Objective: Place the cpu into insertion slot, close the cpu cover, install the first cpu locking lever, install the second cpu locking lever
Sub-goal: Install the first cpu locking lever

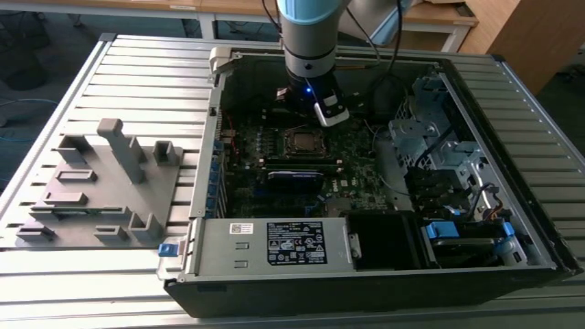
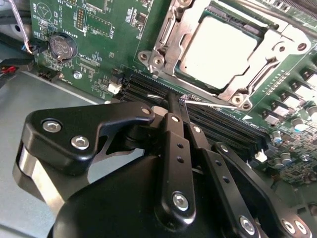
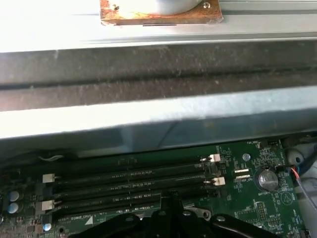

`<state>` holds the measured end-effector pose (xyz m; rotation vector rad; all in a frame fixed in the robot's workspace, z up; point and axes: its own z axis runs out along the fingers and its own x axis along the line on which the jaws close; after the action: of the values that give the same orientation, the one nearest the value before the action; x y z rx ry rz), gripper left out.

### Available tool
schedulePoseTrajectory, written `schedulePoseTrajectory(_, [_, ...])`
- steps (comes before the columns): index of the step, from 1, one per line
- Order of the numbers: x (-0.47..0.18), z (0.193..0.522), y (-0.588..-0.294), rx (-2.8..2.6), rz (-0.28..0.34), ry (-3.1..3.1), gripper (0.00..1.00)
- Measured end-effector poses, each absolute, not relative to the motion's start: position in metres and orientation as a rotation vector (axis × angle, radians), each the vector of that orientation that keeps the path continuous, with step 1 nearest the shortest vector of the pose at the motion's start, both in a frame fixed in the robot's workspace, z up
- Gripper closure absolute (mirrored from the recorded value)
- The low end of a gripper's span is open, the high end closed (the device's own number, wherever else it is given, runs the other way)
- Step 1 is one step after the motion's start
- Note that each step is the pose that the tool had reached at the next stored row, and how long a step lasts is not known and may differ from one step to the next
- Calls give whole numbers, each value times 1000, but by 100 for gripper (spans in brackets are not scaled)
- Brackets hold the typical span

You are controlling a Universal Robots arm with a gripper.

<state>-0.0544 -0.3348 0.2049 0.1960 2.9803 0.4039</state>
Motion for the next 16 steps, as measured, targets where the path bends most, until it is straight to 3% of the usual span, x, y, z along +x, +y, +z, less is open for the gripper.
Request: schedulePoseTrajectory(16, [-64,202,-334,180,397,2922,90])
